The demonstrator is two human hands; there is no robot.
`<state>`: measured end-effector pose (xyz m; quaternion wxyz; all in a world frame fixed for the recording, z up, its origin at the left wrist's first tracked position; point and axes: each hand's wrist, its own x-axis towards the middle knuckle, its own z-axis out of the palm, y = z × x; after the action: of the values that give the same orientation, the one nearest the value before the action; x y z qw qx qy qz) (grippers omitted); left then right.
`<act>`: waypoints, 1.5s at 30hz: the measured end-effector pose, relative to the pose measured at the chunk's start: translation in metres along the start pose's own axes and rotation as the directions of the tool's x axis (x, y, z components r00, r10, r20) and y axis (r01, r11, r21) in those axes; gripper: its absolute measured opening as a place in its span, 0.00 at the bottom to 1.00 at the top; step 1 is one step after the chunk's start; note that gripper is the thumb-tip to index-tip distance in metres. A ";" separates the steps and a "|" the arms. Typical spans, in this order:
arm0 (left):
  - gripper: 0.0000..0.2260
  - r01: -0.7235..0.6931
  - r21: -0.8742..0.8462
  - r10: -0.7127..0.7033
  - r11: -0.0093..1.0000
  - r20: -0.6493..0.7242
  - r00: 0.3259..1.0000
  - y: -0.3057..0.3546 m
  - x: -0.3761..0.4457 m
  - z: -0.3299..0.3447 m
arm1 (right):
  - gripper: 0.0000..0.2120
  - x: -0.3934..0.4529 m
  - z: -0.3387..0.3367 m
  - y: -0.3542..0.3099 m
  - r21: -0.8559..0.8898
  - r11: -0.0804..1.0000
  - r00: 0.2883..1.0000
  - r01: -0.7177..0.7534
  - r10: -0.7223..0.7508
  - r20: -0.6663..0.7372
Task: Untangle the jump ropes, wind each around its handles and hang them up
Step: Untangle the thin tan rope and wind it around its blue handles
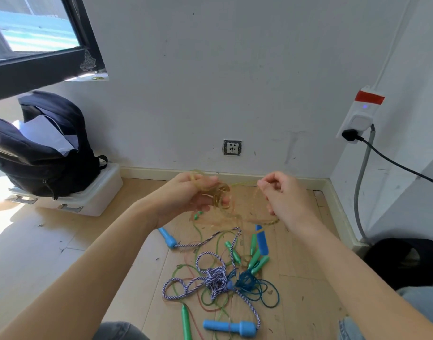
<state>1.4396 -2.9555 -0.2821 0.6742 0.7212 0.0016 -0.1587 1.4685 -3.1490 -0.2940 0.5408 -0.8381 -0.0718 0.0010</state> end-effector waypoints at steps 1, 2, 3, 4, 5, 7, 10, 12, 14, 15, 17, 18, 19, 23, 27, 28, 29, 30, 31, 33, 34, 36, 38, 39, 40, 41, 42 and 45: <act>0.10 -0.005 0.001 0.005 1.000 -0.031 0.999 0.000 0.000 -0.002 | 0.07 0.001 -0.002 0.002 -0.028 1.000 0.999 0.013 -0.014 -0.037; 0.10 -0.006 -0.006 0.006 1.000 -0.060 0.998 0.000 -0.001 -0.006 | 0.07 0.002 -0.005 0.003 -0.036 0.999 0.998 0.006 -0.008 -0.057; 0.10 -0.004 -0.015 0.002 1.000 -0.091 0.996 -0.001 -0.002 -0.012 | 0.07 0.003 -0.008 0.004 -0.004 1.000 0.998 -0.021 0.021 -0.056; 0.10 0.003 -0.017 -0.005 1.000 -0.123 0.992 -0.001 -0.004 -0.018 | 0.07 0.004 -0.012 0.005 0.075 0.995 0.997 -0.066 0.069 -0.031; 0.10 0.010 -0.008 -0.011 1.000 -0.151 0.988 -0.002 -0.006 -0.024 | 0.08 0.004 -0.014 0.004 0.183 0.976 0.993 -0.116 0.116 0.009; 0.11 0.037 0.070 -0.024 0.997 -0.179 0.984 -0.006 -0.008 -0.029 | 0.09 0.003 -0.014 0.002 0.365 0.909 0.979 -0.203 0.187 0.079; 0.07 0.126 0.395 -0.089 0.910 -0.111 0.990 -0.012 -0.010 -0.023 | 0.12 0.002 -0.012 0.001 0.479 0.838 0.965 -0.262 0.235 0.116; 0.14 0.163 0.672 -0.213 0.722 -0.008 0.977 -0.014 -0.011 -0.020 | 0.14 0.002 -0.012 0.001 0.480 0.843 0.970 -0.244 0.207 0.131; 0.20 0.160 0.770 -0.259 0.617 0.007 0.966 -0.013 -0.012 -0.019 | 0.14 0.002 -0.014 0.001 0.412 0.888 0.976 -0.204 0.153 0.155; 0.22 0.148 0.720 -0.219 0.678 0.006 0.976 -0.011 -0.013 -0.017 | 0.14 0.001 -0.014 0.000 0.387 0.903 0.974 -0.189 0.121 0.192; 0.24 0.075 0.497 -0.102 0.864 0.028 0.994 -0.007 -0.012 -0.006 | 0.14 -0.001 -0.011 -0.001 0.425 0.887 0.953 -0.178 0.048 0.299; 0.25 0.025 0.414 -0.048 0.910 0.045 0.998 -0.006 -0.010 0.003 | 0.15 -0.002 -0.009 -0.002 0.474 0.861 0.937 -0.185 0.010 0.348; 0.24 -0.022 0.369 0.001 0.929 0.055 0.998 -0.007 -0.008 0.011 | 0.16 -0.002 -0.008 -0.003 0.523 0.829 0.924 -0.195 -0.024 0.383; 0.05 -0.128 0.284 0.144 0.950 -0.037 0.989 -0.008 0.000 0.027 | 0.16 -0.001 -0.010 -0.002 0.491 0.861 0.963 -0.133 -0.005 0.271; 0.09 -0.080 0.162 0.110 0.984 -0.189 0.976 -0.009 0.004 0.005 | 0.13 -0.001 -0.009 0.009 0.157 0.987 1.000 -0.020 0.020 -0.003; 0.09 -0.053 0.167 0.095 0.985 -0.259 0.961 -0.011 0.004 -0.001 | 0.12 0.000 -0.010 0.009 0.195 0.980 0.998 -0.042 0.052 -0.046; 0.10 -0.015 0.174 0.074 0.985 -0.340 0.938 -0.015 0.005 -0.008 | 0.12 0.001 -0.014 0.008 0.323 0.942 0.990 -0.093 0.121 -0.068; 0.10 0.032 0.188 0.051 0.982 -0.420 0.906 -0.018 0.006 -0.013 | 0.12 0.004 -0.018 0.006 0.498 0.854 0.976 -0.150 0.209 -0.065; 0.11 0.082 0.206 0.029 0.975 -0.486 0.873 -0.022 0.007 -0.018 | 0.13 0.006 -0.022 0.004 0.657 0.731 0.959 -0.185 0.279 -0.040; 0.10 0.147 0.226 0.005 0.963 -0.561 0.827 -0.026 0.009 -0.024 | 0.13 0.008 -0.023 0.003 0.796 0.563 0.946 -0.222 0.324 0.035; 0.08 0.159 0.269 0.025 0.950 -0.572 0.820 -0.028 0.010 -0.024 | 0.13 0.008 -0.021 0.003 0.800 0.547 0.947 -0.246 0.311 0.078; 0.02 0.163 0.469 0.121 0.868 -0.518 0.847 -0.029 0.010 -0.021 | 0.12 0.007 -0.017 0.003 0.776 0.561 0.953 -0.289 0.250 0.174; 0.10 0.103 0.660 0.163 0.744 -0.329 0.930 -0.026 0.005 -0.015 | 0.12 0.005 -0.015 0.002 0.745 0.581 0.944 -0.329 0.171 0.283; 0.16 0.044 0.713 0.143 0.700 -0.199 0.970 -0.026 0.003 -0.009 | 0.11 0.004 -0.015 0.001 0.719 0.605 0.934 -0.342 0.136 0.330; 0.21 -0.017 0.744 0.109 0.668 -0.075 0.991 -0.025 0.002 -0.001 | 0.11 0.003 -0.014 0.001 0.684 0.642 0.924 -0.346 0.104 0.369; 0.23 -0.076 0.766 0.074 0.638 0.038 0.997 -0.026 0.001 0.008 | 0.10 0.002 -0.012 0.001 0.644 0.684 0.913 -0.342 0.078 0.401; 0.23 -0.128 0.786 0.047 0.605 0.124 0.991 -0.027 0.002 0.017 | 0.10 0.000 -0.010 0.002 0.611 0.717 0.902 -0.336 0.057 0.428; 0.18 -0.212 0.788 0.074 0.577 0.209 0.975 -0.032 0.007 0.033 | 0.08 -0.003 -0.007 0.000 0.610 0.710 0.873 -0.352 0.014 0.487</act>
<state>1.4316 -2.9860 -0.3158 0.2831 0.9312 -0.1803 -0.1419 1.4664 -3.1555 -0.2919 0.7750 -0.5595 -0.1026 0.2752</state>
